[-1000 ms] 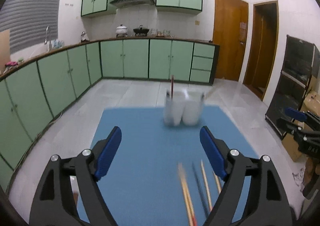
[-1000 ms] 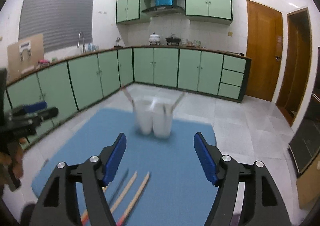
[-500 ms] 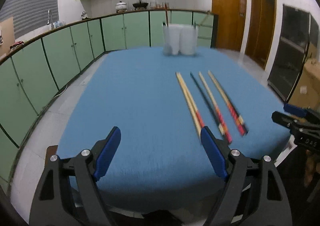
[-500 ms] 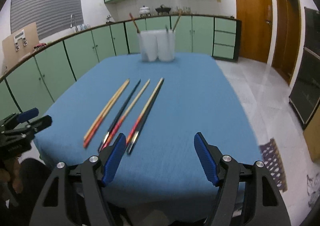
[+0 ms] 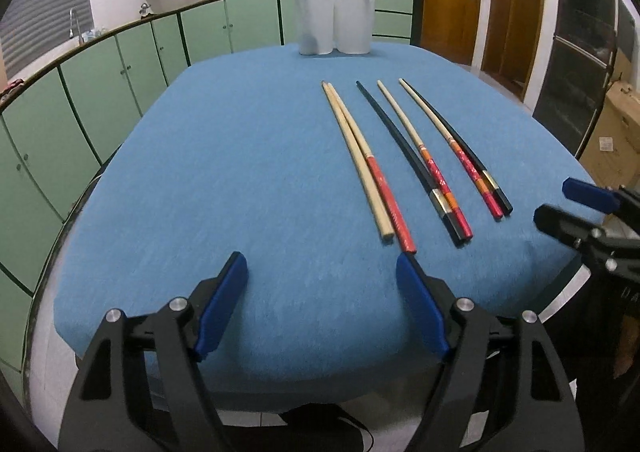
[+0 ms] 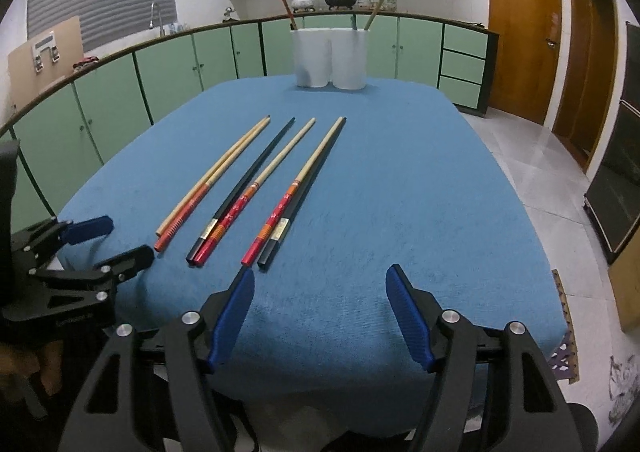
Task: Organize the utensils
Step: 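Grasp a plain wooden chopstick with the left tool while the right tool grasps a black chopstick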
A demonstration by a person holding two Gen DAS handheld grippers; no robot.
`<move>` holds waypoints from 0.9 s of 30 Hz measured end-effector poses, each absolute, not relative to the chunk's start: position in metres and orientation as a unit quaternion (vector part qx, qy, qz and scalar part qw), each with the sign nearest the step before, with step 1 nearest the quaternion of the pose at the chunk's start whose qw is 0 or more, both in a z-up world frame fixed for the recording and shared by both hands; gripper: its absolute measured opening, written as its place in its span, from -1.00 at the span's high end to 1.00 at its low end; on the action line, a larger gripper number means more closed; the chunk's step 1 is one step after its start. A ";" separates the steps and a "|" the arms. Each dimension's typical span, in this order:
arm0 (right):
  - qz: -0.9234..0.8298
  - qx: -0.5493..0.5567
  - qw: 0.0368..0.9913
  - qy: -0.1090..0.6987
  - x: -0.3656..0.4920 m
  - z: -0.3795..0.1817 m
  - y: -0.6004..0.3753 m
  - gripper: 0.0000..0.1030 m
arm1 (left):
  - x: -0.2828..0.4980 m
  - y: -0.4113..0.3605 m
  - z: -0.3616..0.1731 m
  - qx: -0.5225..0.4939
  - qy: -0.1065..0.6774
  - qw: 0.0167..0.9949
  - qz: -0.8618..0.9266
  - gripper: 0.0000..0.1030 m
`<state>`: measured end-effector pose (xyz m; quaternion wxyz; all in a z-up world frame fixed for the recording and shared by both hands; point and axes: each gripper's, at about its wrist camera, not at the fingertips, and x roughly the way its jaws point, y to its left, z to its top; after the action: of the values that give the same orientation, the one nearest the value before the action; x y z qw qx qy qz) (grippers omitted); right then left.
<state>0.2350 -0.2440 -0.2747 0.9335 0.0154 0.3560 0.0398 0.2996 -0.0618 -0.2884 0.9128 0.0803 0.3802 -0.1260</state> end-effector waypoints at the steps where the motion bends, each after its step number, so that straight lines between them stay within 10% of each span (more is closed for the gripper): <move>1: 0.042 0.014 0.933 0.358 0.238 -0.275 -0.243 -0.26 | 0.300 -0.063 -0.290 0.080 0.380 0.913 -0.126 -0.47; 16: 0.039 -0.001 0.936 0.350 0.259 -0.285 -0.238 -0.18 | 0.313 -0.077 -0.293 0.060 0.371 0.918 -0.126 -0.44; 27: 0.016 0.009 0.940 0.340 0.266 -0.285 -0.255 0.38 | 0.316 -0.077 -0.292 0.050 0.362 0.921 -0.132 0.29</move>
<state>0.2662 -0.2554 -0.2848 0.9401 0.0095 0.3403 0.0156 0.3158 -0.0774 -0.2921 0.9213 0.0504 0.3623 -0.1317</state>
